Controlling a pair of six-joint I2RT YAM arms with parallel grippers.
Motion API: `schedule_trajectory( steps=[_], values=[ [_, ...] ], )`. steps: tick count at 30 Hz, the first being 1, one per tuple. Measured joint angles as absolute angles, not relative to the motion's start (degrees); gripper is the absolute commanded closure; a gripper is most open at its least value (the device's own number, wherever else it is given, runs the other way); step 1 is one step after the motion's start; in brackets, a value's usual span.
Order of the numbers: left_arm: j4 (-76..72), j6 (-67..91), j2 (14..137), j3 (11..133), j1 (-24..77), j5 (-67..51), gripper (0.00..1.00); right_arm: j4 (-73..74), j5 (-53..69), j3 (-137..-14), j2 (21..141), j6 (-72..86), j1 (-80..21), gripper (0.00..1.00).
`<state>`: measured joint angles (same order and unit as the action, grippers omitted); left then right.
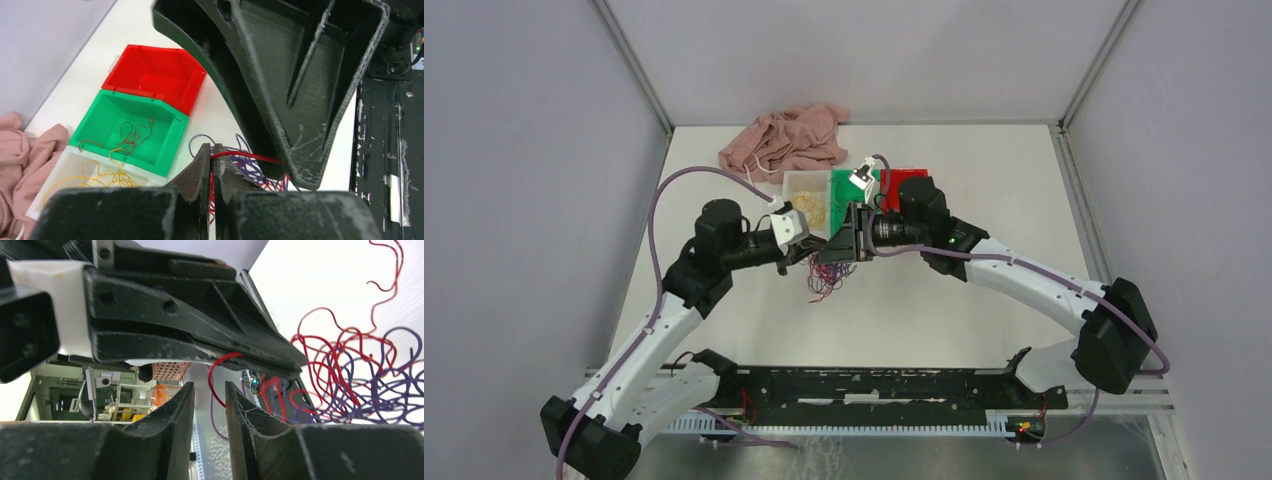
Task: Untangle the cables
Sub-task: Untie the cable.
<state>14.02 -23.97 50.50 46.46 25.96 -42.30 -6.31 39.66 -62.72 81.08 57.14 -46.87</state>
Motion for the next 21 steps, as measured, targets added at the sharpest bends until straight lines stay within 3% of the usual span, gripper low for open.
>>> schedule_trajectory(
  steps=[4,14,21],
  values=[
    [12.7,-23.3,50.0,46.5,26.0,-42.3,0.97,-8.5,40.4,-59.0,79.4,59.2,-46.4,0.50],
    [11.7,-23.4,49.3,46.5,26.0,-43.2,0.97,-3.0,36.5,-53.4,68.1,55.2,-39.0,0.33],
    [10.5,-22.6,49.2,46.6,26.8,-43.7,0.97,0.3,28.9,-53.4,68.8,47.0,-42.2,0.30]
  ],
)
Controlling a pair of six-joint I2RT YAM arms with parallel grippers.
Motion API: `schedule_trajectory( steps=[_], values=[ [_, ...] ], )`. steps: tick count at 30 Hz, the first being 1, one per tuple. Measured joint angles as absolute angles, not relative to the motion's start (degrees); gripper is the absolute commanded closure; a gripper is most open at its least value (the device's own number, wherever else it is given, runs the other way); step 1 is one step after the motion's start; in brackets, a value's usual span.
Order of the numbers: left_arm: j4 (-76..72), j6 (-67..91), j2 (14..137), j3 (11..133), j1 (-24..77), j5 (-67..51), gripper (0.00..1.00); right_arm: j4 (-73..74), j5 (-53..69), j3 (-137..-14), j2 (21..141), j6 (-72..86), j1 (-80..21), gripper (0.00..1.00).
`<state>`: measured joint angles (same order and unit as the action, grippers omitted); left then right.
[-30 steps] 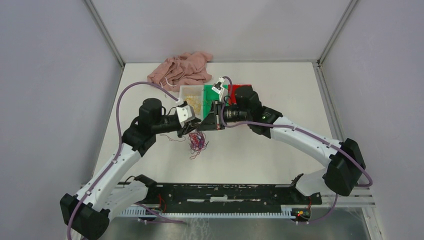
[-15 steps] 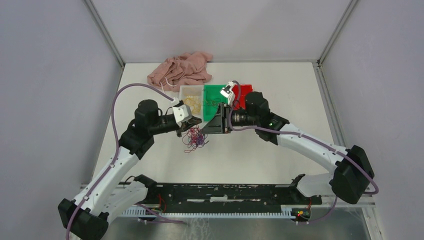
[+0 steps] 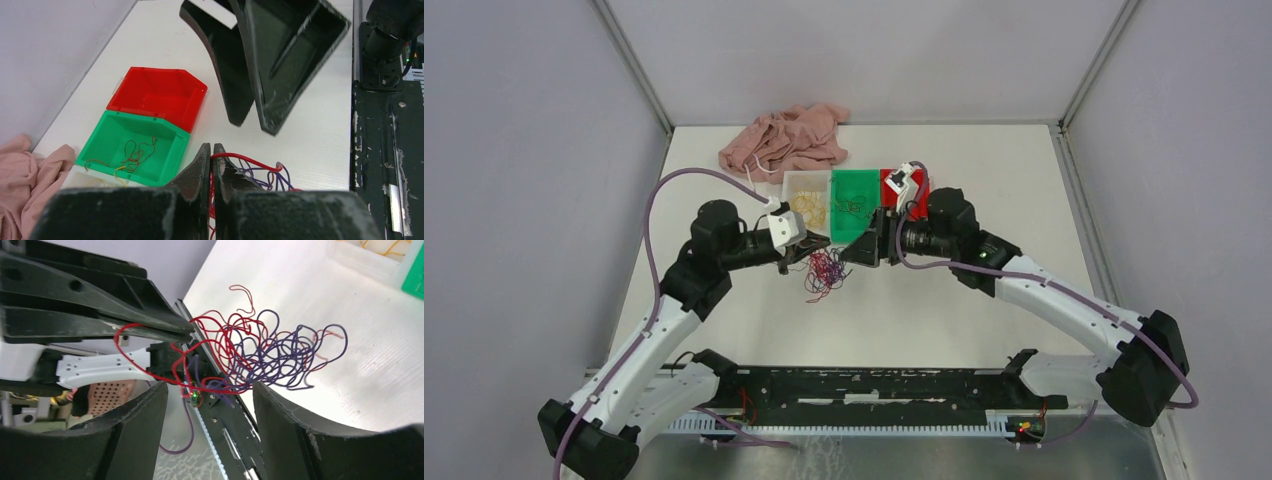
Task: Untangle the cables
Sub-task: Untie the cable.
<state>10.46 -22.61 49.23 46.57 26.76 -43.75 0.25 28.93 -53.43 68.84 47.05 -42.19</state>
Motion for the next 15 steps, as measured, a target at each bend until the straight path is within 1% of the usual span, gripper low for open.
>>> schedule_trajectory(
  steps=[6,15],
  values=[
    [8.8,-22.1,49.3,47.2,27.5,-43.9,0.97,-0.1,23.7,-54.2,72.2,43.3,-47.1,0.27],
    [8.4,-21.9,50.0,48.2,28.5,-43.9,0.97,-3.4,16.5,-55.4,77.2,41.7,-51.0,0.24]
  ],
)
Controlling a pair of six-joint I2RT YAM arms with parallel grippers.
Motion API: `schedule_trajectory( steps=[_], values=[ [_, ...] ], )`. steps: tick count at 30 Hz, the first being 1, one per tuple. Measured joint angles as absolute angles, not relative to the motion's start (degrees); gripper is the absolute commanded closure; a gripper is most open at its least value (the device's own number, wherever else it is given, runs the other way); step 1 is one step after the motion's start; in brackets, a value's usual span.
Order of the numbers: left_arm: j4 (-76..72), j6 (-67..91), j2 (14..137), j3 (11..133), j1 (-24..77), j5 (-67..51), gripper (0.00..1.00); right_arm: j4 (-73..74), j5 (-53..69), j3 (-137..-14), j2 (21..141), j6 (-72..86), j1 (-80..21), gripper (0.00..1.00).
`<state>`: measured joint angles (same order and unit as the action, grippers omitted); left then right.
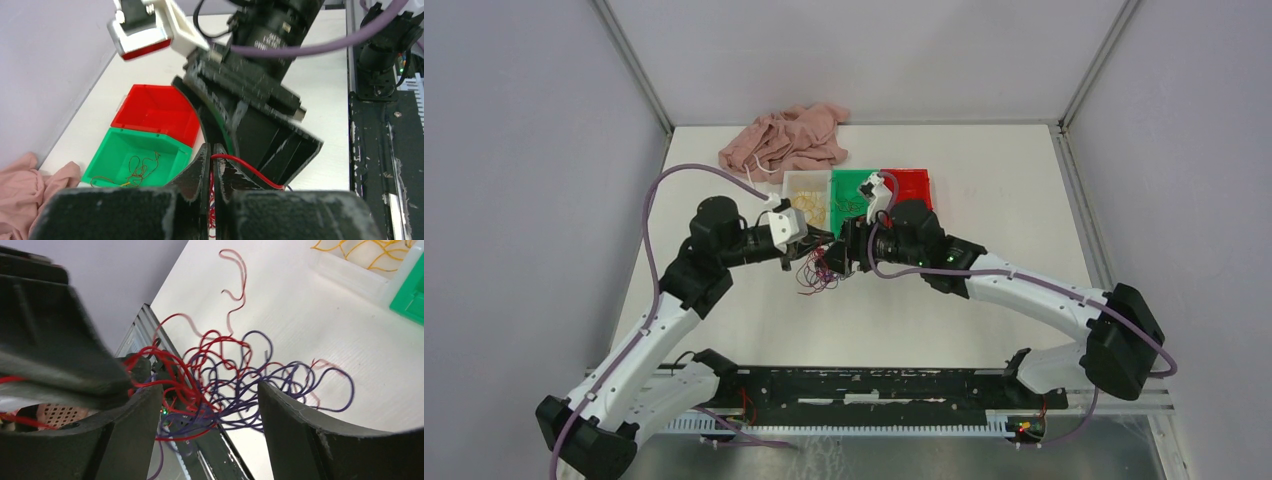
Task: Untangle the cables
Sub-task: Untie the cable.
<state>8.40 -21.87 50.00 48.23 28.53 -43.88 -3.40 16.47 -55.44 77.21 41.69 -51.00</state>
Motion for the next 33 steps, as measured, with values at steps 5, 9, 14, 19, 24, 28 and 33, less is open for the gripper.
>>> schedule_trajectory(
  steps=[5,9,14,19,24,28,33],
  values=[
    [8.4,-20.6,50.4,51.0,29.0,-44.4,0.97,-5.6,12.6,-55.4,79.1,41.9,-52.0,0.28],
    [8.3,-18.9,51.1,53.9,29.4,-44.5,0.97,-8.1,10.2,-55.0,79.5,42.5,-52.1,0.38],
    [8.4,-16.1,51.9,57.2,31.8,-46.9,0.97,-9.3,7.2,-54.2,82.1,44.1,-52.1,0.47],
    [9.5,-14.1,52.1,59.7,32.0,-47.1,0.97,-9.6,5.8,-52.3,83.4,44.3,-52.1,0.47],
    [13.6,-13.9,53.8,63.5,32.0,-46.5,0.97,-13.3,4.3,-46.3,82.3,45.2,-52.1,0.47],
    [16.3,-14.0,55.5,68.4,32.0,-45.8,0.97,-15.7,2.7,-40.9,81.5,45.9,-51.8,0.46],
    [21.2,-14.7,58.4,75.2,32.0,-44.9,0.97,-20.7,0.9,-37.1,79.3,46.7,-51.5,0.41]
  ],
)
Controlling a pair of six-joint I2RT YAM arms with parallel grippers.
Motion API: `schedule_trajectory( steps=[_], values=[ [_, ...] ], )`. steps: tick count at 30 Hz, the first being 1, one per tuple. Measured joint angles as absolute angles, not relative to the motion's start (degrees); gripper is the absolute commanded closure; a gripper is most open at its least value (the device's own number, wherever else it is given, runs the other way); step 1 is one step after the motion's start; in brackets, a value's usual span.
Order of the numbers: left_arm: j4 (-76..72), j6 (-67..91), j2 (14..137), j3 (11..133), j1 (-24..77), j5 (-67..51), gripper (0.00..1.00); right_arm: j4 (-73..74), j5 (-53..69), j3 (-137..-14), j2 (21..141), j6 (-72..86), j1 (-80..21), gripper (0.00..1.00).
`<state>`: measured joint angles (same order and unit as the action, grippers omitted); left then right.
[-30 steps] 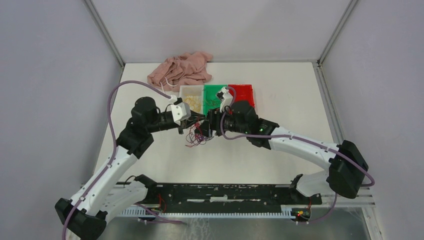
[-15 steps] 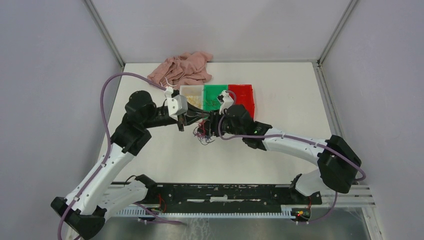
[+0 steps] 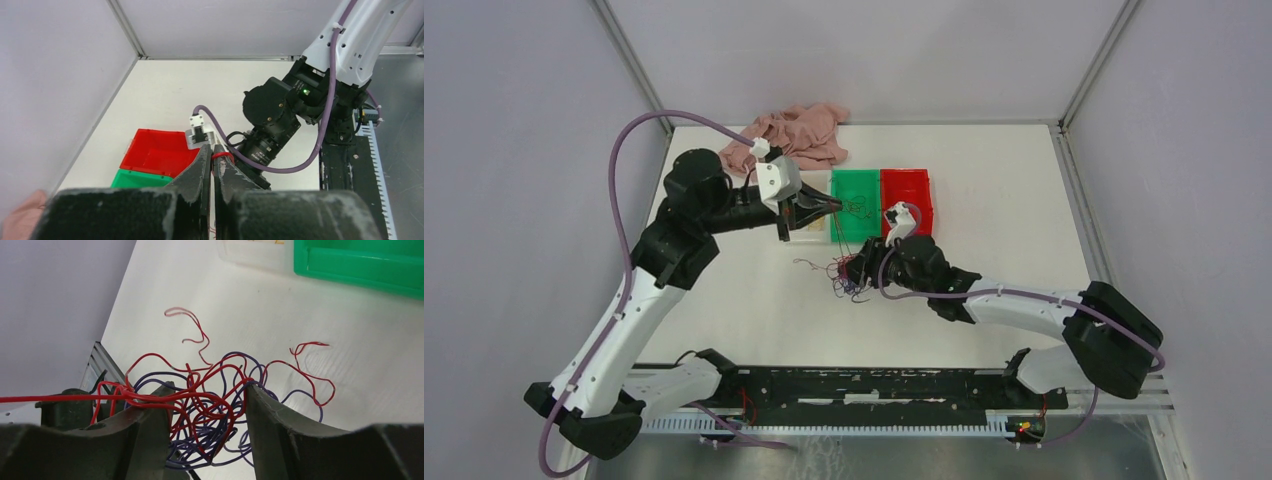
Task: Untangle the cables
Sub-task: Untie the cable.
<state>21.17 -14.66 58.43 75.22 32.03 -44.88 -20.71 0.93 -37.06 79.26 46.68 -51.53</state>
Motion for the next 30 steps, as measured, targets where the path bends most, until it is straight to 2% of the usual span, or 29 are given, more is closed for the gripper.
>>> schedule_trajectory(
  steps=[6,12,18,30],
  values=[
    [24.2,-17.2,59.3,80.2,32.1,-42.1,0.97,-26.1,-0.9,-33.2,77.4,47.2,-51.2,0.28],
    [17.9,-18.9,59.3,84.0,32.3,-38.9,0.97,-24.4,-2.7,-27.3,76.3,45.7,-51.0,0.21],
    [5.3,-21.2,55.8,84.1,32.3,-35.7,0.97,-13.1,-3.1,-23.2,72.0,43.1,-50.8,0.21],
    [-8.1,-26.5,60.5,92.5,32.3,-29.9,0.97,-9.7,-6.2,-23.2,71.4,41.9,-50.7,0.25]
  ],
)
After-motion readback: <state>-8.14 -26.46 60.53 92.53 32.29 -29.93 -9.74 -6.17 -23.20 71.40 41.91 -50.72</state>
